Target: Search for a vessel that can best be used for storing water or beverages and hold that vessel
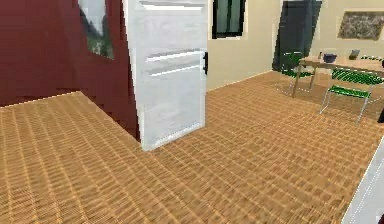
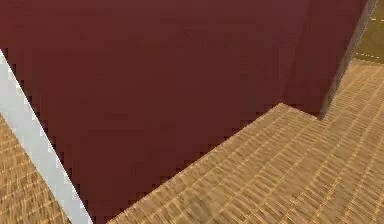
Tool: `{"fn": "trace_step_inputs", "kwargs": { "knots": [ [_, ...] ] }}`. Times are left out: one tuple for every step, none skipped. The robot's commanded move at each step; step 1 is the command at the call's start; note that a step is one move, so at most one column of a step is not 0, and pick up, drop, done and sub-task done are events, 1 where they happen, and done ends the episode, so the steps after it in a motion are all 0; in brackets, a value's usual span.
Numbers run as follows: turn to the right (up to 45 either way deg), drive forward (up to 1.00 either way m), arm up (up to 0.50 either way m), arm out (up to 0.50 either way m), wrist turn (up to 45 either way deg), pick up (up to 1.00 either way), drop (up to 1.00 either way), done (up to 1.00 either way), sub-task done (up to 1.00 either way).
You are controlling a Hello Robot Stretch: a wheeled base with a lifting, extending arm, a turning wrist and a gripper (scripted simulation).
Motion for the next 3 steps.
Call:
{"fn": "trace_step_inputs", "kwargs": {
  "knots": [
    [0.0, 0.4, 0.0, 0.0, 0.0, 0.0, 0.0, 0.0, 0.0],
    [0.0, 0.45, 0.0, 0.0, 0.0, 0.0, 0.0, 0.0, 0.0],
    [45.0, 0.0, 0.0, 0.0, 0.0, 0.0, 0.0, 0.0, 0.0]
  ]
}}
